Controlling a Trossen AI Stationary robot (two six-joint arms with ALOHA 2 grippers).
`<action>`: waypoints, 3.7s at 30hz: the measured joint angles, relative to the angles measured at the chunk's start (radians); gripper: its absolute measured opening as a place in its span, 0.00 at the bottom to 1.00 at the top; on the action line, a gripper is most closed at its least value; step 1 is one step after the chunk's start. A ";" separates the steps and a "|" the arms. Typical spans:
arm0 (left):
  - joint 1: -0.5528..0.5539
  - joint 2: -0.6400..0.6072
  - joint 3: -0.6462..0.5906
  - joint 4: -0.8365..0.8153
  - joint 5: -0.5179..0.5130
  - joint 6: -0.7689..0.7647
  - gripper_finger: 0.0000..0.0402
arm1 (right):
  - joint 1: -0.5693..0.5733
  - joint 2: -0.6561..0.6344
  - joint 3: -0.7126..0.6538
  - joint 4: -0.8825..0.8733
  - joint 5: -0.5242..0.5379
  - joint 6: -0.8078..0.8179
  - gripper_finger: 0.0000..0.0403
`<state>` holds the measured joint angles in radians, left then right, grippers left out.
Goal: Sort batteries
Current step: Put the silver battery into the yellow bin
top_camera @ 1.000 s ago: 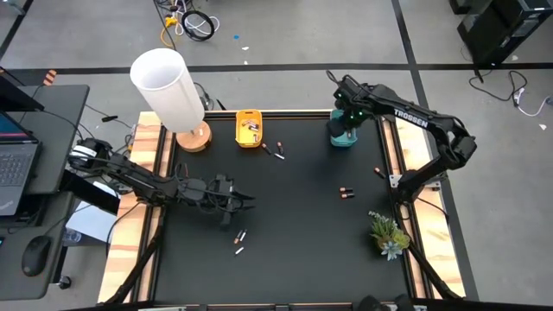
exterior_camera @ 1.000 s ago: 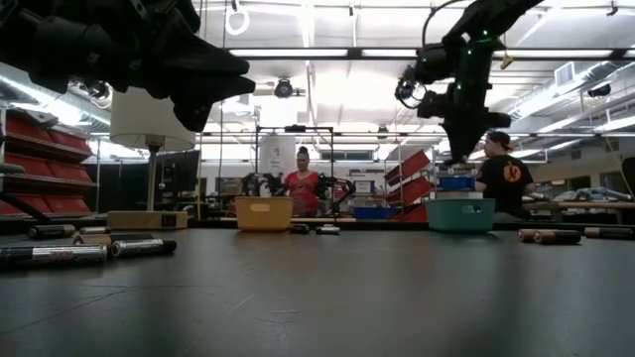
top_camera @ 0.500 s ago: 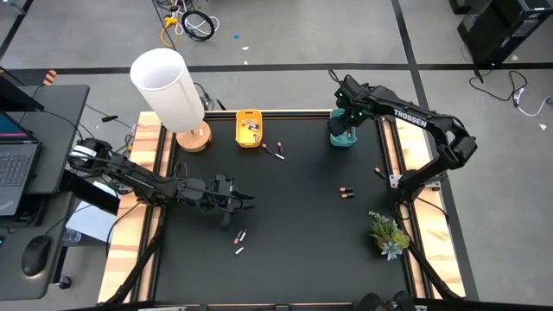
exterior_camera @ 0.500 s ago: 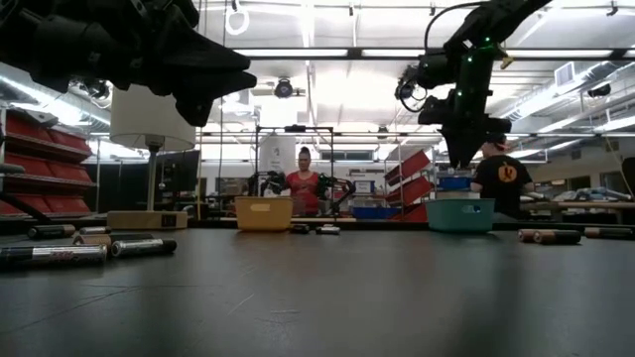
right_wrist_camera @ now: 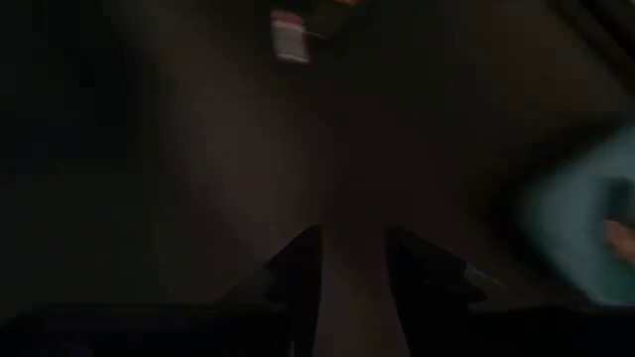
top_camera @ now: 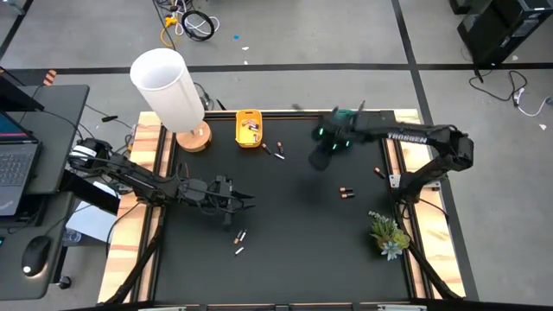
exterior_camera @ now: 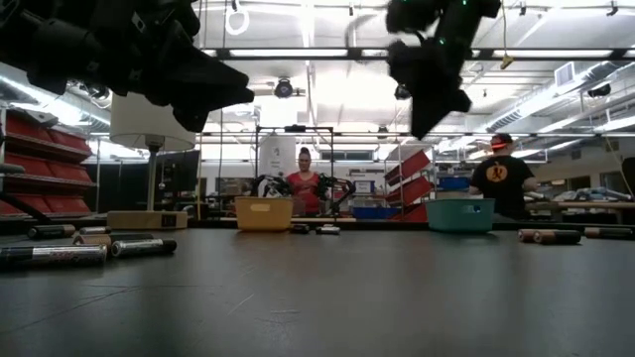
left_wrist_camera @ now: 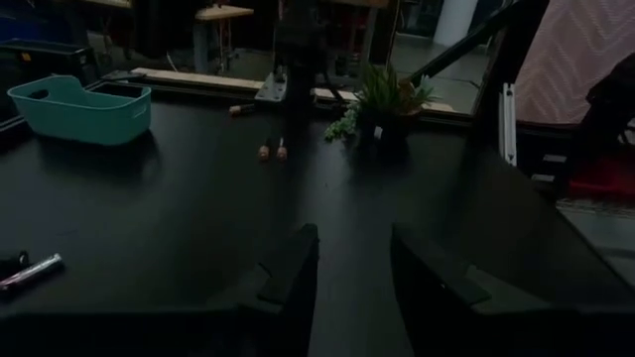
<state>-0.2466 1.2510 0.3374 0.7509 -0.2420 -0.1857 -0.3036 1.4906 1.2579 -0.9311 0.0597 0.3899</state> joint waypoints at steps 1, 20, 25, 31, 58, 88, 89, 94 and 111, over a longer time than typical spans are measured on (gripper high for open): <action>0.000 0.000 0.000 -0.003 0.000 0.000 0.33 | 0.051 0.002 -0.014 0.054 0.002 0.018 0.30; -0.036 0.015 0.006 -0.145 0.038 -0.180 0.33 | 0.681 0.306 -0.317 1.283 0.344 -0.184 0.30; -0.202 0.011 0.004 -0.224 -0.022 -0.286 0.33 | 0.699 0.416 -0.289 1.401 0.393 -0.210 0.30; -0.348 0.012 0.004 -0.318 -0.160 -0.456 0.33 | 0.708 0.482 -0.288 1.505 0.446 -0.203 0.30; -0.645 -0.010 0.159 -0.866 -0.336 -0.683 0.33 | 0.671 0.819 0.316 1.199 0.023 -0.402 0.30; -0.646 -0.010 0.158 -0.868 -0.332 -0.712 0.33 | 0.636 0.913 0.357 1.111 -0.004 -0.408 0.28; -0.646 -0.010 0.158 -0.867 -0.332 -0.712 0.33 | 0.636 0.913 0.357 1.109 -0.004 -0.408 0.28; -0.646 -0.010 0.158 -0.849 -0.329 -0.712 0.33 | 0.636 0.913 0.357 1.091 -0.002 -0.401 0.25; -0.646 -0.010 0.158 -0.848 -0.323 -0.714 0.33 | 0.636 0.896 0.360 0.955 0.053 -0.313 0.05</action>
<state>-0.8925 1.2415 0.4950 -0.0975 -0.5654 -0.9000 0.3321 2.3868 1.6184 0.0239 0.1123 0.0769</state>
